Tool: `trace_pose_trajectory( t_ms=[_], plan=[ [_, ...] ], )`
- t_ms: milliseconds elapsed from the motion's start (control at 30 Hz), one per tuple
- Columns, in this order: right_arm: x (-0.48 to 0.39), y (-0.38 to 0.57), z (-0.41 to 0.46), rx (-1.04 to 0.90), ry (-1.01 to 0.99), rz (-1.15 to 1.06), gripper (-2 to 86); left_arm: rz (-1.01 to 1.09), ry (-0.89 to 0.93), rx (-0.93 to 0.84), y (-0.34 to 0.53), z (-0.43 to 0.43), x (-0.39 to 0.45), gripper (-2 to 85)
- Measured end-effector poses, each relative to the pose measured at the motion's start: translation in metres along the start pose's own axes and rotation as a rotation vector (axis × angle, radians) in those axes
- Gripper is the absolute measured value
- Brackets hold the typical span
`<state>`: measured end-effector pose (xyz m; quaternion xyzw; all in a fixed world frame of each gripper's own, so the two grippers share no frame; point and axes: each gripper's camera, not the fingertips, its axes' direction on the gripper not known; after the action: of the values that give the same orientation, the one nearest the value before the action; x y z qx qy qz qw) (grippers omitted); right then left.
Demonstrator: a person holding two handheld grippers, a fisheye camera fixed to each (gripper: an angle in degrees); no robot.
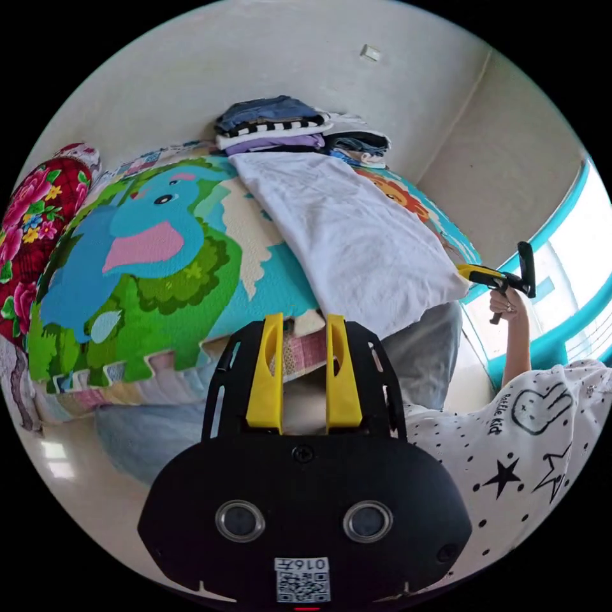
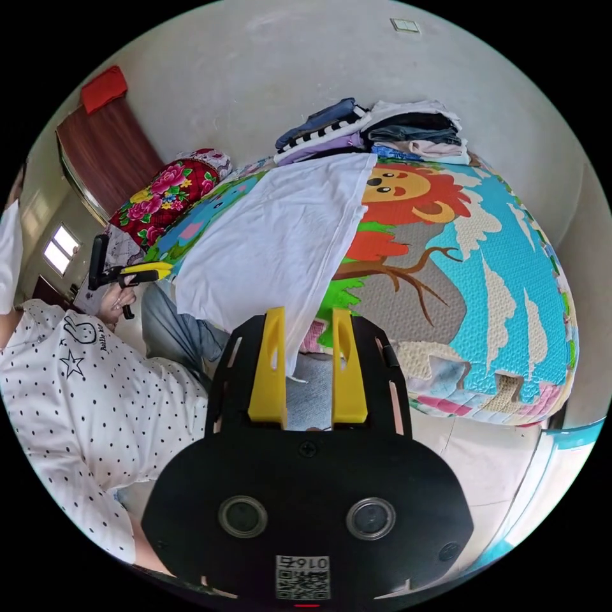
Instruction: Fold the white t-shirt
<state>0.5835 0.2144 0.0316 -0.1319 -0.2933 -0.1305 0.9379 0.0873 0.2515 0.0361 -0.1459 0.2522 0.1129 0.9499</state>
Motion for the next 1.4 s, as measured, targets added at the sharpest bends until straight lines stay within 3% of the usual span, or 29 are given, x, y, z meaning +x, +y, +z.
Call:
trace_pose_trajectory(
  t_ms=[500,567,700,933,1200,1333,1400],
  plan=[
    [-0.064,0.016,0.004,-0.101,0.012,-0.050,10.4,0.097,0.226,-0.172,0.036,0.091,-0.047,5.3],
    [-0.074,0.018,0.003,-0.100,0.016,-0.040,10.4,0.113,0.276,-0.136,0.044,0.087,-0.057,0.5],
    [-0.092,0.025,-0.001,-0.084,0.021,-0.036,10.6,0.126,0.412,-0.026,0.054,0.058,-0.092,-0.8],
    [-0.199,0.041,0.001,0.158,0.122,-0.365,13.5,0.180,0.502,0.029,0.059,0.042,-0.123,-1.0],
    [-0.309,0.033,0.086,0.124,0.418,-0.714,16.3,0.166,0.579,0.068,0.076,0.028,-0.156,-1.0],
    [-0.339,0.022,0.110,0.193,0.617,-0.785,13.3,0.155,0.562,0.080,0.086,0.020,-0.167,-1.0],
    [-0.346,0.015,0.112,0.169,0.609,-0.829,11.2,0.151,0.542,0.077,0.093,0.016,-0.172,-1.0]
  ],
)
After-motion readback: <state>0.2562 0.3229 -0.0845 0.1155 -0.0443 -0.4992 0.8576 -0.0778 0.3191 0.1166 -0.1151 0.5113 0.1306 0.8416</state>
